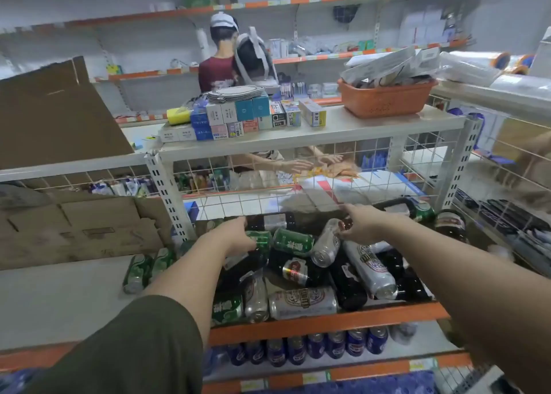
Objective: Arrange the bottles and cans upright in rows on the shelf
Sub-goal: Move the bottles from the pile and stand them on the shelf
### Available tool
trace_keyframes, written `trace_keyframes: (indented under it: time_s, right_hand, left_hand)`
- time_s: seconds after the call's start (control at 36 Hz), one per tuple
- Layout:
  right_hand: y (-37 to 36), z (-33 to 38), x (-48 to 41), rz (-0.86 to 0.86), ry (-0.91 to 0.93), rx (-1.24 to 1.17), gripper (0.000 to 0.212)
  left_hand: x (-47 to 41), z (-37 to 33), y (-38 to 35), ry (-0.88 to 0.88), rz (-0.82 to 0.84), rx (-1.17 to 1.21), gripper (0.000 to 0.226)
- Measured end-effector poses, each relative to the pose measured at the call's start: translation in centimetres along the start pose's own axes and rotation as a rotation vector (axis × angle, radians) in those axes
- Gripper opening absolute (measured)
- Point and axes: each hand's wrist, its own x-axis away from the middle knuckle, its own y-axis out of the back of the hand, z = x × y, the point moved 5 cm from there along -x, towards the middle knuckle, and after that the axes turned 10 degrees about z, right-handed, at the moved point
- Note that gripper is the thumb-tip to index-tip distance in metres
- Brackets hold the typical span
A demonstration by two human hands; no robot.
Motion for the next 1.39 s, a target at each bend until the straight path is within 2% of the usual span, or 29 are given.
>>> trace_keyframes:
  time_s: [0.08,0.14,0.25,0.5,0.64,0.72,0.83,0.92,1.06,1.19,1.28,1.39]
  right_hand:
    - [-0.2,-1.0,-0.6,-0.021,-0.046,0.036,0.067]
    - [-0.7,-1.8,-1.0,0.000,-0.073,0.076,0.060]
    - [-1.1,-3.7,-2.8,-0.026,-0.114,0.110,0.062]
    - [-1.5,-6.9,-6.7,-0.034,-0.161,0.216,0.076]
    - [-1.7,-9.1,-7.9,-0.108,-0.146,0.252,0.071]
    - [-1.8,-10.1,-8.6,-0.170,-0.176,0.286,0.072]
    - [-2.0,-10.9,-9.4,-0.246,-0.192,0.303,0.077]
    - [-2.0,-10.8,-9.5,-0.233,-0.210,0.313,0.081]
    - [-1.4,-10.1,-7.8,-0.306,-0.212,0.365,0.079]
    - [0.1,-8.9,-5.8,-0.373,-0.184,0.310,0.073]
    - [1.7,-7.4,-4.5,-0.409,-0.129,0.249,0.074]
    - [4.7,-3.9,-2.0,-0.510,-0.046,0.105,0.071]
  left_hand:
    - [-1.2,2.3,-1.1,0.079,0.047,0.001,0.072]
    - [-1.9,4.1,-2.1,0.145,0.075,0.013,0.082]
    - [-3.0,6.6,-3.8,0.229,0.112,0.049,0.096]
    - [-4.5,9.1,-5.5,0.212,0.003,0.120,0.087]
    - [-5.3,11.1,-6.0,0.219,0.044,0.249,0.084]
    - [-5.7,11.5,-6.7,0.218,0.095,0.290,0.091]
    - [-6.4,11.6,-7.9,0.204,0.120,0.316,0.092]
    - [-6.5,11.6,-8.2,0.209,0.115,0.299,0.095]
    - [-7.1,12.5,-8.5,0.237,0.109,0.212,0.110]
    - [-6.6,11.0,-8.0,0.277,0.130,0.116,0.096]
    - [-6.0,9.6,-7.4,0.309,0.099,0.027,0.114]
    - [-5.6,5.2,-5.7,0.145,-0.016,0.039,0.121]
